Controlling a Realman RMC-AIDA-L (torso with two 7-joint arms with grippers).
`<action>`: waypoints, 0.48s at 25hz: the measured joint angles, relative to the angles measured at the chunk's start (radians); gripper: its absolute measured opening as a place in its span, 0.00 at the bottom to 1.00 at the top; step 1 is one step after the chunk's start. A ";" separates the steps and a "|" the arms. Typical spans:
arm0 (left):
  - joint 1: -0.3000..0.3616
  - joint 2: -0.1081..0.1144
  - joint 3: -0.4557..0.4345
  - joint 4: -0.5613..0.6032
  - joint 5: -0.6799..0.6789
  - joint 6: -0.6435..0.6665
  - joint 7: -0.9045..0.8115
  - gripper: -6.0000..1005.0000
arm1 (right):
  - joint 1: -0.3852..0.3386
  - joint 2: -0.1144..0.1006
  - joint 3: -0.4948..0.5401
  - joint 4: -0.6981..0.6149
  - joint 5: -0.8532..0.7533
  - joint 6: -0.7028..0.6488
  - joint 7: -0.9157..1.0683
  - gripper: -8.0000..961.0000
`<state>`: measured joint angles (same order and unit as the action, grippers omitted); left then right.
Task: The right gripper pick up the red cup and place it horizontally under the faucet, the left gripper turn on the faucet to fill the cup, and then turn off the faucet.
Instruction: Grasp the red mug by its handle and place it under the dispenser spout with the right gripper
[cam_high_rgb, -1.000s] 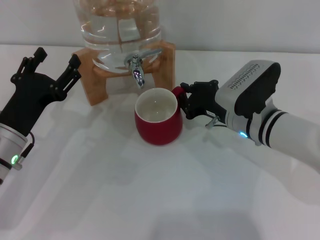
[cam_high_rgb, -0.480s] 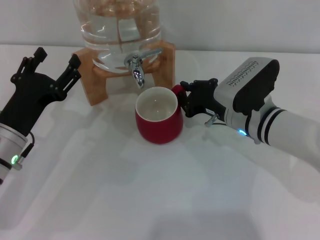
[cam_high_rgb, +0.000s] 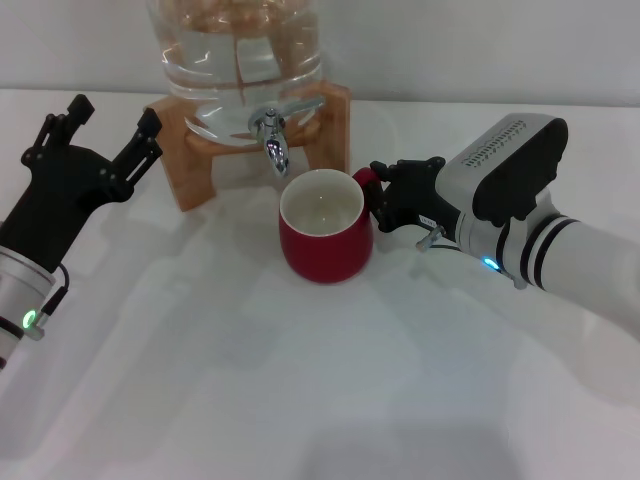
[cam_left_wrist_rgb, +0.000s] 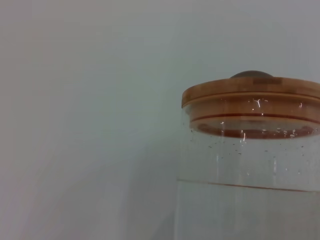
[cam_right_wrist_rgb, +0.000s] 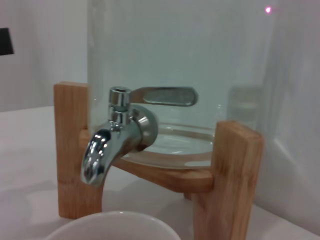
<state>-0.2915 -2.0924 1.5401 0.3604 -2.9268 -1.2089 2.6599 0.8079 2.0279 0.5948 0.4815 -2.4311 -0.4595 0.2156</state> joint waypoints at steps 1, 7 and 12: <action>0.000 0.000 0.000 0.000 0.000 0.000 0.000 0.88 | 0.000 0.000 0.000 0.000 0.000 0.000 0.001 0.21; 0.000 0.000 0.000 -0.001 0.000 0.000 0.000 0.88 | -0.002 0.000 0.002 0.001 0.001 0.002 0.031 0.21; 0.000 0.000 0.000 -0.003 0.000 0.000 0.000 0.88 | -0.004 0.000 0.009 0.013 0.001 0.012 0.049 0.21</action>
<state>-0.2914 -2.0924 1.5400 0.3575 -2.9268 -1.2088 2.6599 0.8040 2.0279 0.6039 0.4941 -2.4298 -0.4471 0.2649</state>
